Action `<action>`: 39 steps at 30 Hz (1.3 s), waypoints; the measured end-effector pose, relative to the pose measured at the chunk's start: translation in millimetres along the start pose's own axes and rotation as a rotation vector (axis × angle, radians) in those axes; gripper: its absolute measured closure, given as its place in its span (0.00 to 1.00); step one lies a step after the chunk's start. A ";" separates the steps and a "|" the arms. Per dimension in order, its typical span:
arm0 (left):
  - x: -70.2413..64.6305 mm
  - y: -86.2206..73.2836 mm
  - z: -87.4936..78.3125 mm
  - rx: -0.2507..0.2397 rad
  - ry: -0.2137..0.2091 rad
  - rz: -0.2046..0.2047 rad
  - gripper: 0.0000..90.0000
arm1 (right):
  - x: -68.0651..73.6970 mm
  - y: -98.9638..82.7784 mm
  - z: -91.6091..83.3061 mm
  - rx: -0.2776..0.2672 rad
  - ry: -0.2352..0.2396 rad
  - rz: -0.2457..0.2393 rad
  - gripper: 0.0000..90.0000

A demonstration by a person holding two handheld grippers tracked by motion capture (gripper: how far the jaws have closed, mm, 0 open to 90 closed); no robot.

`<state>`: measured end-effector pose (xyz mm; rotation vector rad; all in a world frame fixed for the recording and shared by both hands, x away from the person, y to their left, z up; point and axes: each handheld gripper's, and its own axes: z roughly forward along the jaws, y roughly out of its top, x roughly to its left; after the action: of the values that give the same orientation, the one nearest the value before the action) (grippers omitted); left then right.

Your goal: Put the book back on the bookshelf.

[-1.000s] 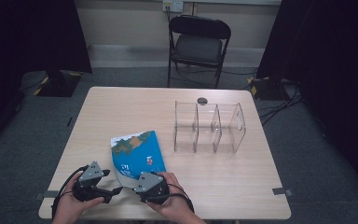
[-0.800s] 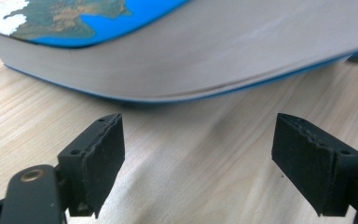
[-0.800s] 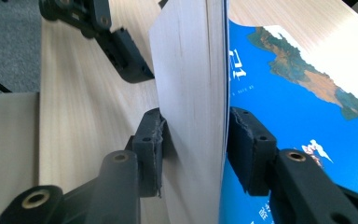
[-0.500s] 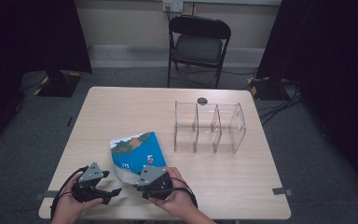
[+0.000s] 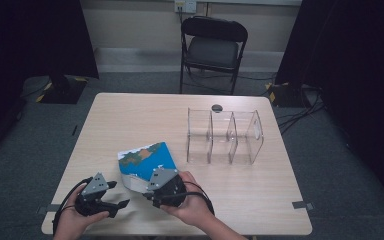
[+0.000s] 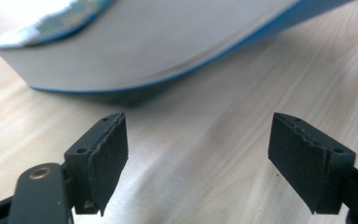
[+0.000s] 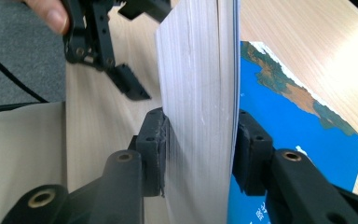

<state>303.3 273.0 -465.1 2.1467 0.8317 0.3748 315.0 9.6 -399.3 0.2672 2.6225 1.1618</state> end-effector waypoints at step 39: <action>4.3 47.4 -3.4 -0.040 -0.003 0.186 0.17 | -16.9 13.3 -12.1 0.029 0.076 -0.002 0.67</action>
<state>325.5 255.3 -426.7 2.1932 0.6193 0.4791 328.1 5.4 -378.8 0.2300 2.7058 1.1557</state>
